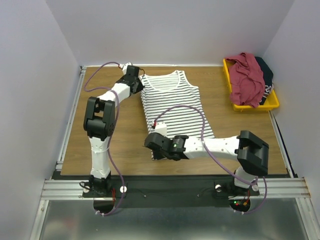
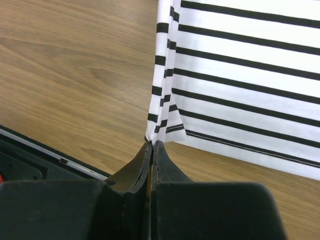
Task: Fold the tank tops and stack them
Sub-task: Fold the tank top
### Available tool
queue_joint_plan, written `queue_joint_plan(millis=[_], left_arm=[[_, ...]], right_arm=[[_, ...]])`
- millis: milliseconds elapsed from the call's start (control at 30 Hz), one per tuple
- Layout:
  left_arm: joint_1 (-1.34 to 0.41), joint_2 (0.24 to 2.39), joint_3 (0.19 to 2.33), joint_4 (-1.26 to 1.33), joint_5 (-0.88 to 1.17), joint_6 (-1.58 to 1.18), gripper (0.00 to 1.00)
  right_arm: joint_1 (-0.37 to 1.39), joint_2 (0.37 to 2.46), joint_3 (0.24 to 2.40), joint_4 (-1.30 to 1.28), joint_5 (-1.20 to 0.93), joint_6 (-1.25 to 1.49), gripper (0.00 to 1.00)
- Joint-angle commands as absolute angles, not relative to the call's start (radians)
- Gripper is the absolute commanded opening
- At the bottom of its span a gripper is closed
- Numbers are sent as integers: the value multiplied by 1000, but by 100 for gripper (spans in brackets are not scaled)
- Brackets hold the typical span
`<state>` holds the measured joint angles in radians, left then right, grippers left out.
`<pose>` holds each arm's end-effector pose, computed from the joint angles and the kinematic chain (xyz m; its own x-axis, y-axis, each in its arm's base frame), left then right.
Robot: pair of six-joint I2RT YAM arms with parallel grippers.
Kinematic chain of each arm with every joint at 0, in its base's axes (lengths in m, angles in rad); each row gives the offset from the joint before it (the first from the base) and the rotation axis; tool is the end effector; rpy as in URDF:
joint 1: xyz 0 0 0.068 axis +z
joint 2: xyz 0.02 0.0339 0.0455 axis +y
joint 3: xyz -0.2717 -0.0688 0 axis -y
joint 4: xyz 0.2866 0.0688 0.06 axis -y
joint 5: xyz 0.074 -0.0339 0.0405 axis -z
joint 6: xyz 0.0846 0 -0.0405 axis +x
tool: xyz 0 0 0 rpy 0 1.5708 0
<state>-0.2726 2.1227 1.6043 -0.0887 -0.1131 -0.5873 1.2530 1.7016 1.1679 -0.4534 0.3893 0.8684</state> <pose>0.5524 -0.1445 0.1648 -0.5561 -0.4162 -0.7194 -0.1561 0.9025 -0.4015 0.1607 0.3857 0.1617 -0.7894 -0.1398 -0.5978 -0.3265 0.9202 0.2161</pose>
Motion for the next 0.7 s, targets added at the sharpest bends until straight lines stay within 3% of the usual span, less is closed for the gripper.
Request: queue_joint_plan(millis=[0, 667], left_arm=[[-301, 2086, 1703, -109, -166, -604, 0], [-423, 2276, 2014, -245, -224, -638, 0]], right_arm=[[1249, 1643, 1137, -422, 431, 908, 0], [1195, 1483, 911, -370, 482, 996, 0]])
